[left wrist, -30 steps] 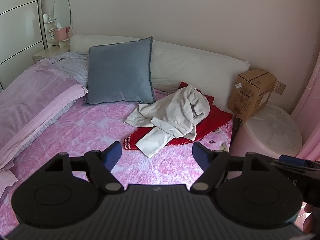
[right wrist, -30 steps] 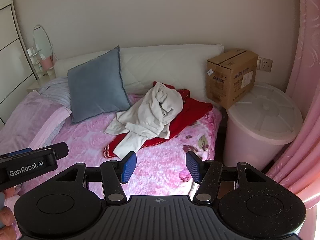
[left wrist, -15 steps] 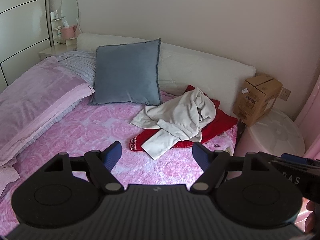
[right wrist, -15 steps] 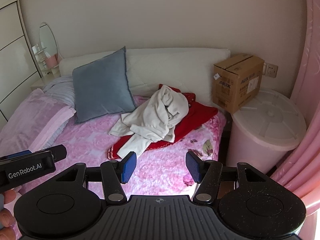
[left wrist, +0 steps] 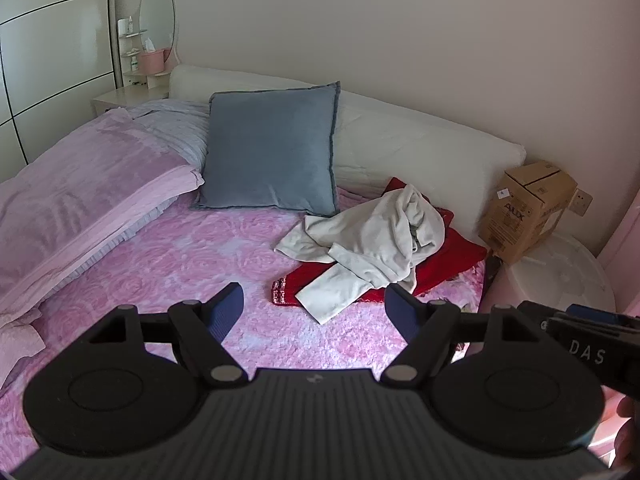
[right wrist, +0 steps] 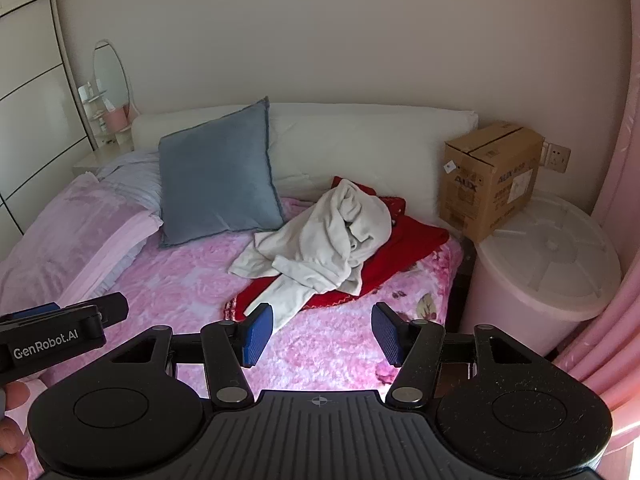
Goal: Fold clothes
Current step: 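Move both tools toward the crumpled cream garment on the red cloth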
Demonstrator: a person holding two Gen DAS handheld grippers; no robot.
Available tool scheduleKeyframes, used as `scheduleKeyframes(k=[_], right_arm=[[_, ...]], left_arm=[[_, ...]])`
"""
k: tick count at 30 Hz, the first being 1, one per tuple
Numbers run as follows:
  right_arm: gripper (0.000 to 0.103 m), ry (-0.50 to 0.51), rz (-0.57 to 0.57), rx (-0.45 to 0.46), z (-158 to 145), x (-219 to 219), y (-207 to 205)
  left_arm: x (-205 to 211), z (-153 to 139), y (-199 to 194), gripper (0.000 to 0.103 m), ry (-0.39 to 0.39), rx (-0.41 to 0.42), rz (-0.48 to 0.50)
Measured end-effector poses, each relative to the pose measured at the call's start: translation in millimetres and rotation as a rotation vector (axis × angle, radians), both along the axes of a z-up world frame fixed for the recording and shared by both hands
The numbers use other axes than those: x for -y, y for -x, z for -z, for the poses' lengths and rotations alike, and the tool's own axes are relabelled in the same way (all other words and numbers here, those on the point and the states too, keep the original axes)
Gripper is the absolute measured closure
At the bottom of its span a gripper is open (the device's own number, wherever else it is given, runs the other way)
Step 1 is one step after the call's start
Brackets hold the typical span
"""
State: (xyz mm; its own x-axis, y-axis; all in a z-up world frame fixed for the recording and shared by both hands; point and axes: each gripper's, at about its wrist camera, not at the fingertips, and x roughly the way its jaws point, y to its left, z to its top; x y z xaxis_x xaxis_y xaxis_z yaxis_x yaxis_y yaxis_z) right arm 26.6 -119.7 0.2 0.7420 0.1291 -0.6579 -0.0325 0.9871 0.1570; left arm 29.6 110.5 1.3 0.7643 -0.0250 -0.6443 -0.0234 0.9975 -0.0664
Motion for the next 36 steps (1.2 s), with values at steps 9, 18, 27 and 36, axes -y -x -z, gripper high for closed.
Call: scheduleKeyframes(k=[9,18,27,36], right_arm=[[0.045,0.009,-0.012,0.009,-2.0,-0.1,-2.8],[0.045,0.009,0.001,0.01,-2.0,7.7,-10.5],[0.045,-0.003,-0.001,0.009,3.7,17.9,-31.1],[0.045,-0.027,-0.007,-0.021,22.2,33.3,-69.1]], left_arm=[[12.1,-4.1,1.9,0.028,-0.002,-0.001,-0.009],[32.4,-4.7,-7.5,0.028,0.0,-0.009,-0.013],[46.8,2.6,-28.9,0.028,0.002,-0.025,-0.021],[61.6,21.7,-71.6,0.028,0.001,-0.069,-0.031]])
